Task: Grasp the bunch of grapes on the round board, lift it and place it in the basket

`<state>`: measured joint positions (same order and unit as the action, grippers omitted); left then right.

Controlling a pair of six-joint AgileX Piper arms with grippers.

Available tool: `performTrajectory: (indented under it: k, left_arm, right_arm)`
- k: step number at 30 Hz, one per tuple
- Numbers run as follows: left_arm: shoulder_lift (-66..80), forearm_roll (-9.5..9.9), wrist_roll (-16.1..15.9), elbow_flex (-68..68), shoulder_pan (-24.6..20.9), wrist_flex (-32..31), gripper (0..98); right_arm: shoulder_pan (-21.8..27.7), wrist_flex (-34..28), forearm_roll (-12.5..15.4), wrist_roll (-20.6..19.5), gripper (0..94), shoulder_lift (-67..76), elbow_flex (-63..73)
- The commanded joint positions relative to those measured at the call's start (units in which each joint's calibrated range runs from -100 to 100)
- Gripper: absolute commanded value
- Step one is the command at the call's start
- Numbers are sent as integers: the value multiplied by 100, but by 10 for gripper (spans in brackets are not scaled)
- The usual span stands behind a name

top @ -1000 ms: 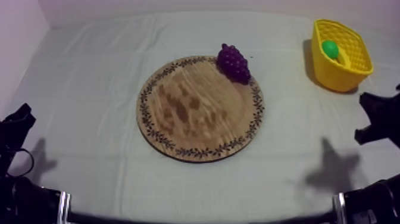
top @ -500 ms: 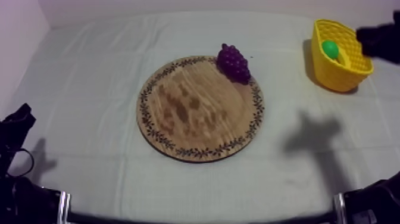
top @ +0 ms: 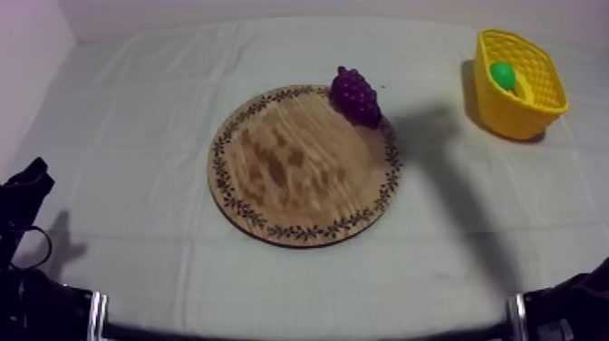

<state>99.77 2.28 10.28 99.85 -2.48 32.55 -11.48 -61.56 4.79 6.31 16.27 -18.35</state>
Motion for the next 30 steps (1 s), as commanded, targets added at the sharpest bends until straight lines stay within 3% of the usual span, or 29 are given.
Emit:
performTrajectory:
  k: [1,15,24,30]
  left_arm:
    - [-3,-1,0,4,-1,3,0]
    - [-3,-1,0,4,-1,3,0]
    - [-3,-1,0,4,-1,3,0]
    - [-3,-1,0,4,-1,3,0]
  right_arm:
    - [-116,-137,-19,-42,14,-697,439]
    - [-539,-292,-216,-435,66,-2458,1625]
    - [-653,-445,-326,-547,644,-2934,1749]
    - [-709,-714,-337,-580,806,-3251,1996]
